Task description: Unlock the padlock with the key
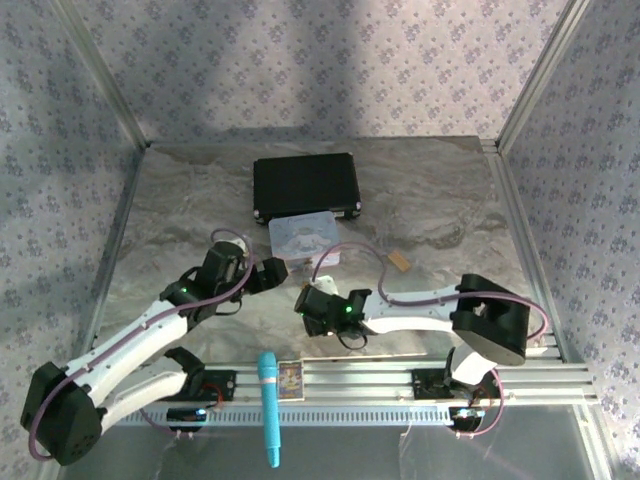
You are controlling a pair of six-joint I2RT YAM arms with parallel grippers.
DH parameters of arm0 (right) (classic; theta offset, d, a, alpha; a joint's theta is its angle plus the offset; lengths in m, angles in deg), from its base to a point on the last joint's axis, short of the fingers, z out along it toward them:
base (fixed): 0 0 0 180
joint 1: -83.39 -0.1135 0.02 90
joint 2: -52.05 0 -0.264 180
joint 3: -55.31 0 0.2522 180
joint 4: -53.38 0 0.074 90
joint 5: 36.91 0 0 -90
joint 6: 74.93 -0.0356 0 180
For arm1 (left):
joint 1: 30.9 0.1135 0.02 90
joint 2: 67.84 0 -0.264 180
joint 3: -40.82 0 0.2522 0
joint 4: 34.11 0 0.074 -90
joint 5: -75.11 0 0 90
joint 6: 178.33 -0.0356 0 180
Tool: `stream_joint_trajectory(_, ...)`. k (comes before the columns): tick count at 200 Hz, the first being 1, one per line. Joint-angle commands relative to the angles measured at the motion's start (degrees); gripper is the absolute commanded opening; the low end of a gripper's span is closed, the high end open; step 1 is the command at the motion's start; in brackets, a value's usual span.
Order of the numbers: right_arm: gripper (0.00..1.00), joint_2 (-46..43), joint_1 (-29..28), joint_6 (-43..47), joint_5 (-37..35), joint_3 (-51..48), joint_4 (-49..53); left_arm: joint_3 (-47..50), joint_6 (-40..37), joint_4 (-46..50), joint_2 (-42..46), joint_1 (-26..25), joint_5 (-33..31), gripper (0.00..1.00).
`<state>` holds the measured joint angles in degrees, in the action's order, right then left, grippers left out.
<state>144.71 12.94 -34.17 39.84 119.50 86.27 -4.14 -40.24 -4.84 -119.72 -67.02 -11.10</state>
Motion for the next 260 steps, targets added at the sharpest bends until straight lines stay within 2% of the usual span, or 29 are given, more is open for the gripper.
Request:
stream_joint_trajectory(1,0.51,2.26,-1.12,-3.80,-3.44,2.76,7.19,0.95,0.66,1.28,1.30,-0.36,-1.14,0.97)
stream_joint_trajectory(57,0.49,2.28,-2.35,-6.86,-4.55,1.89,13.03,1.83,2.40,-0.46,0.90,-0.36,-1.59,0.97)
stream_joint_trajectory(114,0.46,-1.03,-2.61,-8.56,-4.67,-1.53,14.16,1.67,3.30,-0.59,-0.18,-0.35,-2.12,0.97)
stream_joint_trajectory(170,0.45,-1.54,-2.78,-6.04,-0.98,-2.61,5.35,1.77,3.88,-1.54,-0.65,-0.71,-1.42,0.97)
stream_joint_trajectory(213,0.44,0.03,-2.76,-7.88,-2.39,-1.27,7.41,1.76,3.76,-0.99,-0.04,-0.88,-1.61,0.97)
stream_joint_trajectory(260,0.37,1.54,-2.77,-8.46,-1.17,-0.66,9.63,1.33,3.85,-1.29,-0.72,-0.88,-1.74,0.97)
